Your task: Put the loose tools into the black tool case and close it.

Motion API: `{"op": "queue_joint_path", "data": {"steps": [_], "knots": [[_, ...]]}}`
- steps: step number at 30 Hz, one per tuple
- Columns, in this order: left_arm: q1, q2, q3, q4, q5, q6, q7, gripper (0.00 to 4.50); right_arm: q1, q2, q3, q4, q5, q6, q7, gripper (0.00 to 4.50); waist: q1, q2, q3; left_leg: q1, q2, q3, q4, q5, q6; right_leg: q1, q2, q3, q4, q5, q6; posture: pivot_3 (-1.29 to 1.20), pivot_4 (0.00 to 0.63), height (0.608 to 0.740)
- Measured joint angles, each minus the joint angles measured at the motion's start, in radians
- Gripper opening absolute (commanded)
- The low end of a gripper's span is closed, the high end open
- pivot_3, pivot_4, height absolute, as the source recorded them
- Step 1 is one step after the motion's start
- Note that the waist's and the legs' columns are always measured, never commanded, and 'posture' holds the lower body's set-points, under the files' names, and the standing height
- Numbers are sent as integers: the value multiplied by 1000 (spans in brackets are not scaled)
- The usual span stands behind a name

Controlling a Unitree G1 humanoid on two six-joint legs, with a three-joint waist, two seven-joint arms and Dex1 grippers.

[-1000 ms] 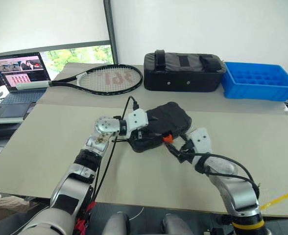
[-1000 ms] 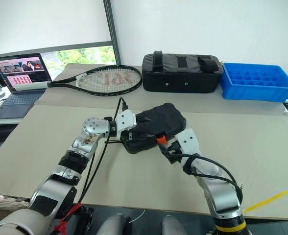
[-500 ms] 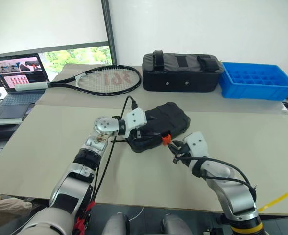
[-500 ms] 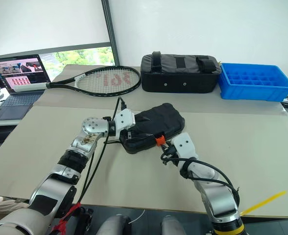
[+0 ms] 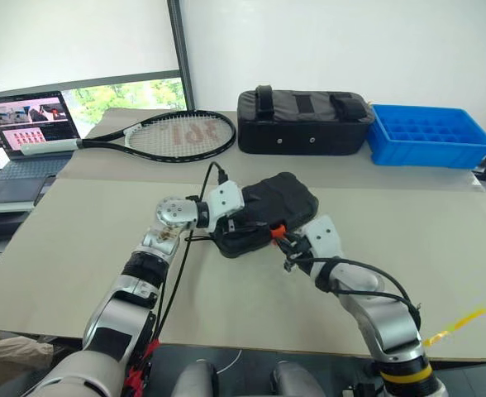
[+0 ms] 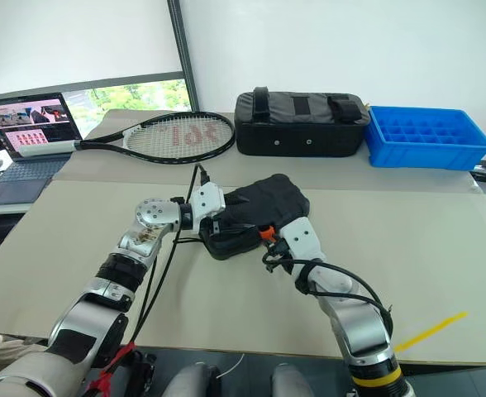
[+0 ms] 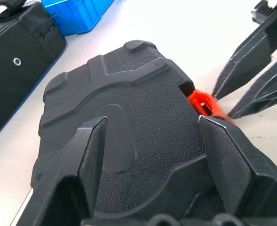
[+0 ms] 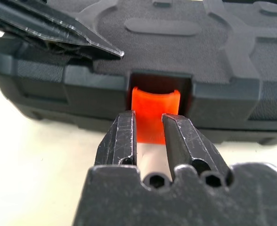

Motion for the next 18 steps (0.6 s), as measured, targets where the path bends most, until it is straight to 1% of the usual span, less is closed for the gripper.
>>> {"op": "queue_joint_path", "data": {"steps": [8, 18], "knots": [[5, 10, 2, 4, 0, 2, 15, 3297, -27, 25, 23, 77, -25, -66, 4, 1131, -21, -2, -1, 3, 1, -1, 0, 0, 0, 1, 1, 1, 1, 0, 0, 0, 150, 708], [18, 10, 15, -3, -7, 4, 20, 3297, -28, 41, 20, 99, -24, -93, 8, 1131, -29, -3, -2, 2, 1, -1, 0, 0, 0, 0, 1, 2, 1, 0, 0, 0, 150, 708]]}}
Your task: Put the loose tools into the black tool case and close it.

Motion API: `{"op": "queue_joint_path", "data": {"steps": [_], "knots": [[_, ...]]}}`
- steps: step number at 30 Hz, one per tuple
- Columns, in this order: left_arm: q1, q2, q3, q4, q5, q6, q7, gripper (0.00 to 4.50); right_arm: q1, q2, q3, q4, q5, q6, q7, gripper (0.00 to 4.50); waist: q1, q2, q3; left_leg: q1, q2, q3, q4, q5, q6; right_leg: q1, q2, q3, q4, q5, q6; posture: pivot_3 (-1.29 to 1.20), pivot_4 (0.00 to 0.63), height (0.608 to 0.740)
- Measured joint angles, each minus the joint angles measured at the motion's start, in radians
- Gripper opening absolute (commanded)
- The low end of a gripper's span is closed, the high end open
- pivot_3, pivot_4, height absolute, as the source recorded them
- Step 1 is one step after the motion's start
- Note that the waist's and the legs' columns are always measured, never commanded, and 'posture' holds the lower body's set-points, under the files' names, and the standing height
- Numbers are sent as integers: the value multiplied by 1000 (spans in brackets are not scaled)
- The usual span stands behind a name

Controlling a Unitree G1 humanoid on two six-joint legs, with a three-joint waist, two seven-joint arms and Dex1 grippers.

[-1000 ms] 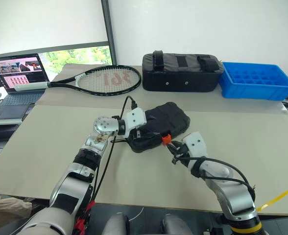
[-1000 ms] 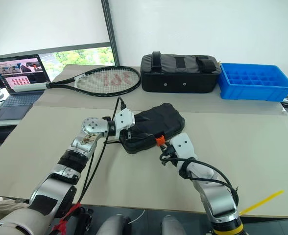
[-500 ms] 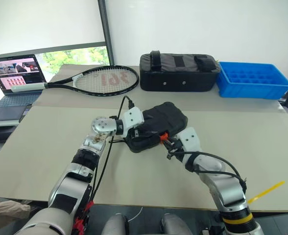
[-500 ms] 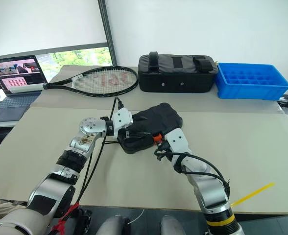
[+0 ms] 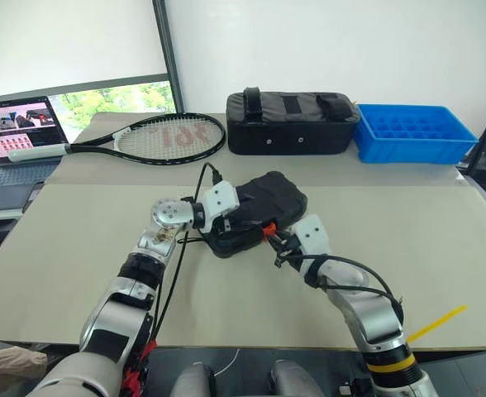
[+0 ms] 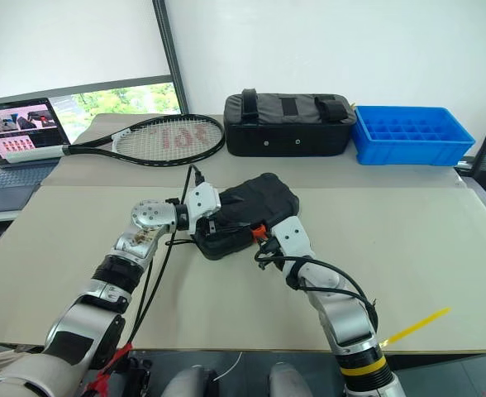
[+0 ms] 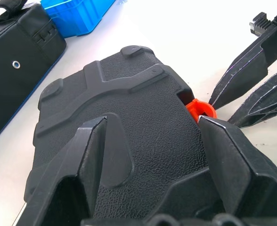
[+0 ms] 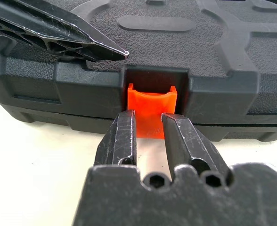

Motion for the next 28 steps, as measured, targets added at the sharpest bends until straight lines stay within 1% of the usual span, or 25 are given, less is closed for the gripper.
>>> {"op": "queue_joint_path", "data": {"steps": [3, 6, 8, 9, 10, 11, 12, 13, 15, 16, 17, 18, 19, 23, 28], "knots": [[26, 0, 26, -37, -40, 40, -1, 3297, 3, -8, -16, -7, 17, -2, 27, 1131, -1, 1, 0, -1, 0, 0, 0, 0, 0, -1, 0, 0, 0, 0, 0, 0, 150, 708], [86, 26, 69, -138, -114, 125, -9, 3297, 44, -73, -68, -38, 70, -36, 103, 1131, 0, 1, 1, -4, 0, 0, -2, 0, 0, -2, 0, 0, -2, 0, 0, 0, 150, 708], [128, 71, 109, -208, -152, 194, -8, 3297, 73, -128, -131, -47, 109, -62, 158, 1131, -2, 2, 2, -4, 0, 0, -5, 0, 0, -3, 0, 0, -5, 0, 0, 0, 150, 708], [164, 106, 137, -247, -173, 248, 0, 3297, 92, -166, -173, -46, 131, -85, 197, 1640, -2, 1, 2, -3, 0, 0, -9, 0, 0, -3, 0, 0, -6, 0, 0, 0, 150, 708], [189, 126, 157, -270, -187, 277, 3, 3297, 104, -192, -196, -46, 143, -101, 226, 1783, -1, 1, 3, -3, 0, 0, -10, 0, 0, -4, 0, 0, -6, 0, 0, 0, 150, 708], [219, 145, 180, -303, -207, 309, 5, 3297, 120, -216, -223, -45, 162, -120, 258, 2244, 0, 1, 3, -3, 0, 0, -11, 0, 0, -4, 0, 0, -6, 0, -1, 0, 150, 708], [263, 174, 204, -356, -230, 344, 8, 3297, 135, -247, -249, -37, 186, -141, 304, 2507, 1, 1, 4, -3, 1, -1, -13, 0, 0, -4, 0, -1, -6, 1, -3, 0, 150, 708], [304, 204, 226, -400, -250, 375, 8, 3547, 148, -276, -280, -21, 209, -163, 345, 2941, 3, 1, 4, -3, 1, 0, -15, 0, 0, -4, 0, -1, -7, 2, -5, 0, 150, 708], [386, 252, 272, -475, -277, 425, 21, 4088, 161, -318, -335, 44, 241, -213, 416, 3633, 5, 0, 5, -2, 1, 0, -15, 0, 0, -4, -1, -1, -7, 1, -6, 0, 150, 708], [415, 264, 289, -489, -286, 440, 26, 4470, 167, -332, -358, 70, 246, -231, 437, 3975, 8, 1, 6, -2, 1, 0, -15, 0, 0, -4, -2, -1, -7, 1, -6, 0, 150, 708], [447, 275, 306, -509, -295, 459, 35, 4500, 165, -343, -375, 109, 253, -258, 470, 4296, 11, 0, 7, -2, 1, 0, -15, 0, 0, -4, -2, -1, -7, 1, -6, 0, 150, 708], [489, 286, 321, -540, -306, 468, 40, 4500, 169, -360, -387, 145, 268, -292, 512, 4483, 14, 0, 8, -1, 1, 0, -15, 0, 0, -3, -3, -1, -8, 1, -6, 0, 150, 708], [535, 293, 340, -574, -310, 482, 47, 4500, 173, -380, -401, 193, 279, -330, 560, 4483, 17, 0, 8, -1, 1, 0, -15, 0, 0, -2, -4, -1, -8, 1, -6, 0, 150, 708], [671, 303, 390, -647, -314, 504, 99, 4500, 169, -449, -428, 363, 282, -440, 678, 4483, 24, 1, 10, 0, 0, 2, -15, 0, 0, -2, -7, 0, -9, 1, -7, 0, 150, 708], [764, 302, 396, -677, -304, 513, 149, 4500, 116, -458, -443, 512, 284, -537, 761, 4483, 26, 1, 11, 0, 1, 3, -15, 0, 0, -2, -7, 0, -9, 1, -7, 0, 150, 708]]}}
